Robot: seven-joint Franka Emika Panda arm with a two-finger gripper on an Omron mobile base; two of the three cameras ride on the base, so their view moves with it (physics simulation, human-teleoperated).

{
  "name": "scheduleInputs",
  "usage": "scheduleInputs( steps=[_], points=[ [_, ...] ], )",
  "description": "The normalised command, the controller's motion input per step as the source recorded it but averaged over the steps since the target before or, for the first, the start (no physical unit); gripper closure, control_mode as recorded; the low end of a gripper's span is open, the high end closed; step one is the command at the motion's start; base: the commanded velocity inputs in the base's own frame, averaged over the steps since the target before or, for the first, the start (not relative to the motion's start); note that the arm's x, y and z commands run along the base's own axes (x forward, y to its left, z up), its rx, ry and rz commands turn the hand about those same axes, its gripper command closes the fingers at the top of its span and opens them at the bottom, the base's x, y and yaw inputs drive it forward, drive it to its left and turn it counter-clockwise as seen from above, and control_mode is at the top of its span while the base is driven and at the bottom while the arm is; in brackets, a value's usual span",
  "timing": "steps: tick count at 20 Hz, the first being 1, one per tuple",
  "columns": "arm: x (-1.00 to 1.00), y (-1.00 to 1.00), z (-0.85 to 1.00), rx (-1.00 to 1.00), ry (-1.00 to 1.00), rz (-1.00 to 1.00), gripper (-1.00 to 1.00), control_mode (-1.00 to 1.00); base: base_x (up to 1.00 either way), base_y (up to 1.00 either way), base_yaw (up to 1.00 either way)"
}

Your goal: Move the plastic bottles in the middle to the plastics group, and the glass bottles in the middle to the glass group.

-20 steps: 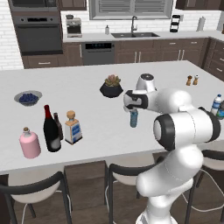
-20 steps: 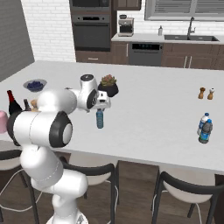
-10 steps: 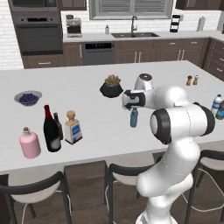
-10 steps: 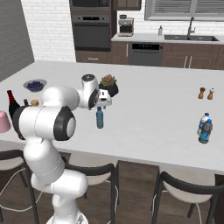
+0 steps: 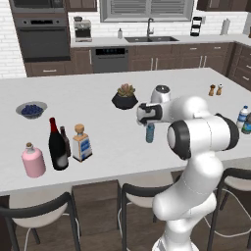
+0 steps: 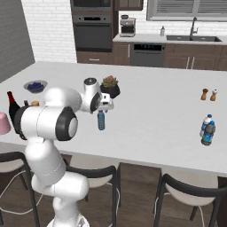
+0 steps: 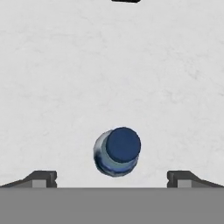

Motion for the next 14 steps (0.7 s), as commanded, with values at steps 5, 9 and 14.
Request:
scheduleInputs(
  steps=[5,9,14],
  points=[
    [0.0,0.0,-0.3,0.0,0.0,0.0,-1.0,-1.0,0.0,0.0,0.0],
    [0.17,-0.02,-0.04,0.0,0.0,0.0,-1.0,-1.0,0.0,0.0,0.0],
    [0.18,-0.03,-0.04,0.0,0.0,0.0,-1.0,-1.0,0.0,0.0,0.0]
  ],
)
